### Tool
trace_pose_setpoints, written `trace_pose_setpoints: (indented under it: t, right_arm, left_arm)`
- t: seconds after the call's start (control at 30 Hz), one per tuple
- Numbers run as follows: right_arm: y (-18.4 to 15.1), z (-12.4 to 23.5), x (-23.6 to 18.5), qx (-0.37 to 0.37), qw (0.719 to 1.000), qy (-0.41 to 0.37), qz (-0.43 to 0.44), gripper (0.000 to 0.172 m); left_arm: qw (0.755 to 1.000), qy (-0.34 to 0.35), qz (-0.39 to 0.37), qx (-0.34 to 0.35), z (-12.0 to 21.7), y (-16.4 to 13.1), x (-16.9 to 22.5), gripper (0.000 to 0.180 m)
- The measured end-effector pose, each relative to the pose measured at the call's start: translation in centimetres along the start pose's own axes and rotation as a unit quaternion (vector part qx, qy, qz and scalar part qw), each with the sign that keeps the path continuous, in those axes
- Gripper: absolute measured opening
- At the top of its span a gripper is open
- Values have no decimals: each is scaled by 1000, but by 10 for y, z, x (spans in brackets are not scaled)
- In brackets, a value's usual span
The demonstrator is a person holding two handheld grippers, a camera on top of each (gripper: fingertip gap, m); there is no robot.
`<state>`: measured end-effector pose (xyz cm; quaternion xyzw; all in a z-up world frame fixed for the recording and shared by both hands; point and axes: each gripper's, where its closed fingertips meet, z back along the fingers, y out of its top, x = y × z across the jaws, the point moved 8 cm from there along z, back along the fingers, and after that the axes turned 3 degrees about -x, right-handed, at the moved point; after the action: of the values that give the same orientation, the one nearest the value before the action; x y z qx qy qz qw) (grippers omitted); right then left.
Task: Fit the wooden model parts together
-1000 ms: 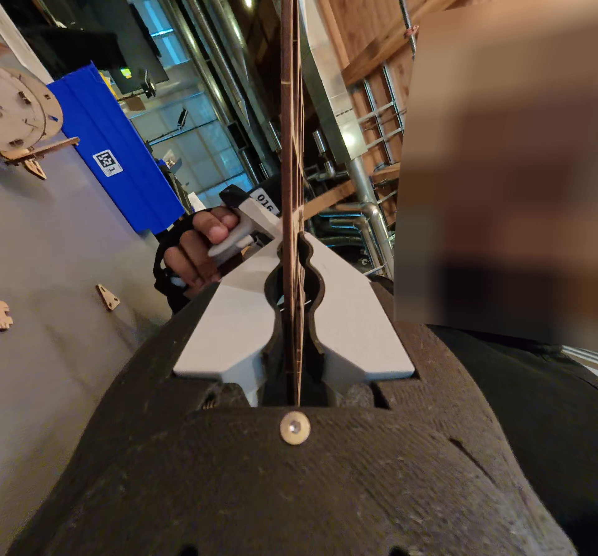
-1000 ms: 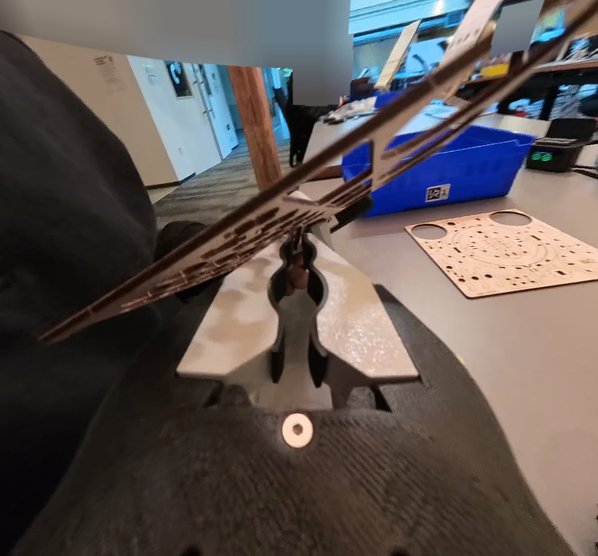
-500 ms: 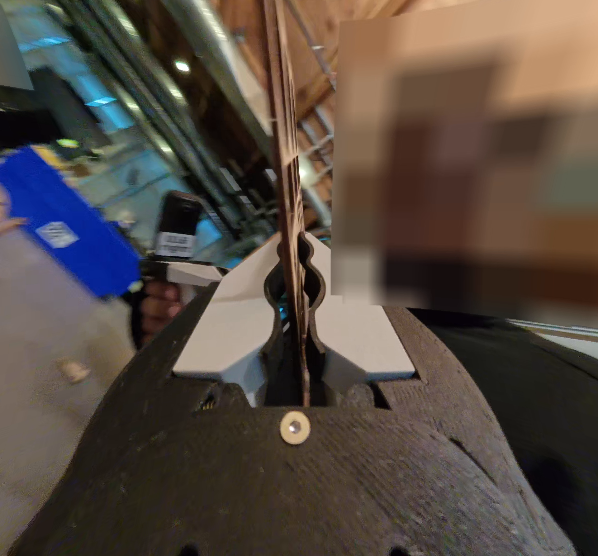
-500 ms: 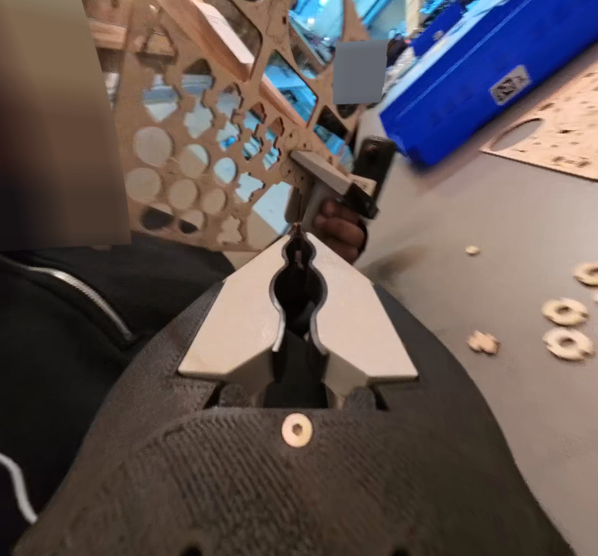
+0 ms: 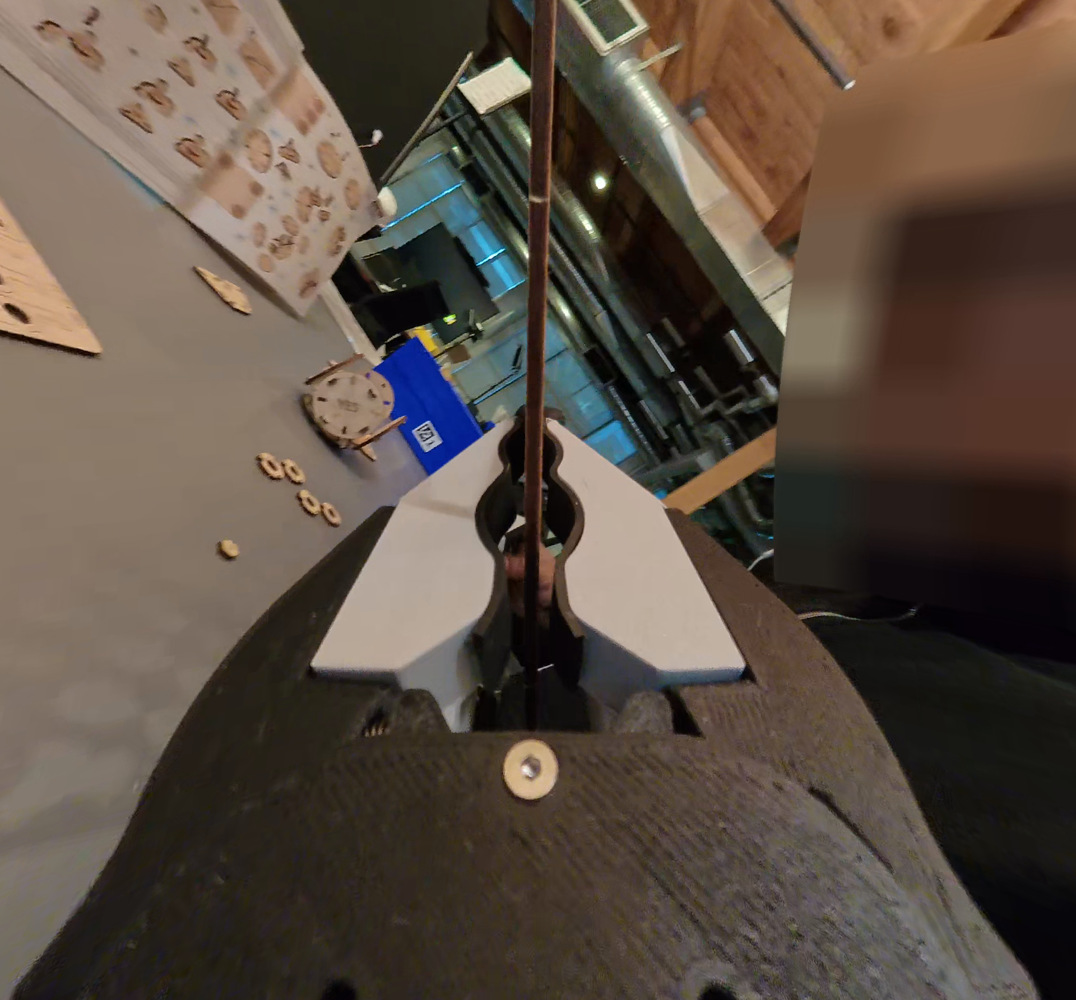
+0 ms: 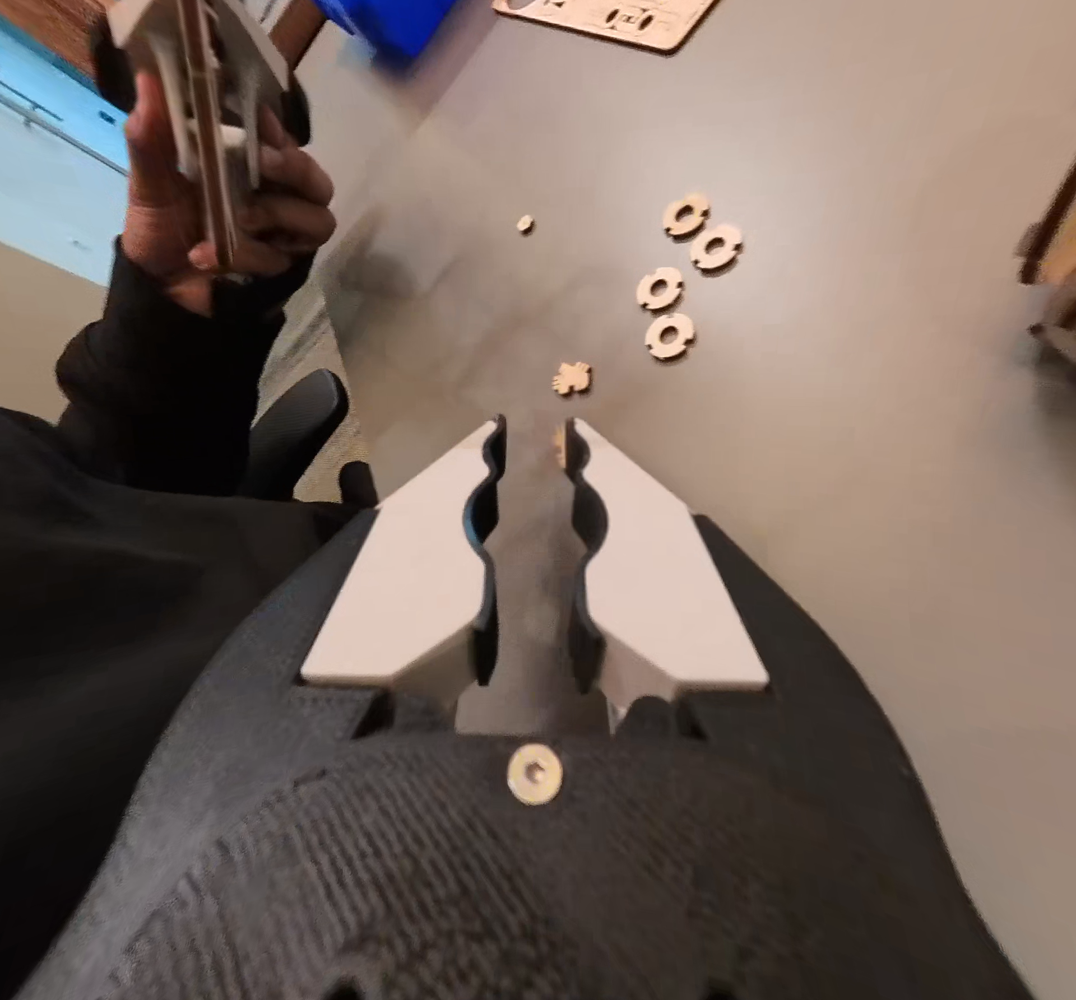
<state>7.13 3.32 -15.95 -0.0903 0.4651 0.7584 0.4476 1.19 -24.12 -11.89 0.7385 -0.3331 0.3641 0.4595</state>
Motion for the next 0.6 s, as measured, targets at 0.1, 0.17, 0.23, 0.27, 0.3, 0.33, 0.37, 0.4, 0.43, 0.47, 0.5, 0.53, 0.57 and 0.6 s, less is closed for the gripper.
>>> trace_pose_setpoints:
  t: [0.1, 0.17, 0.23, 0.27, 0.3, 0.33, 0.37, 0.4, 0.43, 0.47, 0.5, 0.53, 0.57, 0.6]
  right_arm:
    - [-1, 3, 8, -11, 999, -33, 9, 20]
    - [1, 10, 13, -5, 999, -48, 11, 22]
    - [7, 24, 12, 32, 998, -49, 19, 24]
    - [11, 32, 10, 57, 997, -49, 26, 24]
    - [15, 40, 8, 80, 995, -48, 34, 24]
    - [19, 47, 7, 98, 993, -48, 41, 24]
    - [22, 52, 4, 113, 991, -47, 49, 25]
    - [25, 56, 2, 125, 989, -45, 58, 26]
    - [28, 57, -1, 136, 988, -42, 66, 28]
    - [31, 58, -4, 148, 985, -35, 77, 30]
    - [34, 58, -8, 161, 983, -25, 86, 33]
    - [36, 57, -12, 176, 980, -15, 93, 39]
    - [40, 57, -16, 193, 976, -3, 99, 45]
    - [43, 56, -18, 209, 973, 8, 102, 51]
  left_arm:
    - [1000, 12, 2, 0, 0, -3, -4, 0]
    - [1000, 15, 9, 3, -1, -4, -8, 0]
    - [1000, 25, 8, -5, -4, -8, -10, 0]
    - [999, 32, 3, -10, -6, -9, -11, 0]
    - [999, 38, -3, -14, -8, -10, -11, 0]
    - [999, 43, -9, -12, -9, -10, -11, 0]
    - [999, 45, -16, -7, -10, -9, -11, 0]
    - [999, 44, -20, -4, -11, -7, -10, 0]
    - [999, 42, -24, -2, -13, -6, -9, 0]
    - [999, 41, -27, -2, -15, -6, -9, 0]
    - [999, 41, -28, -7, -18, -7, -9, 0]
    - [999, 42, -29, -16, -21, -8, -8, 0]
    - [998, 45, -32, -26, -25, -11, -8, 0]
    - [997, 49, -37, -38, -29, -15, -8, 0]
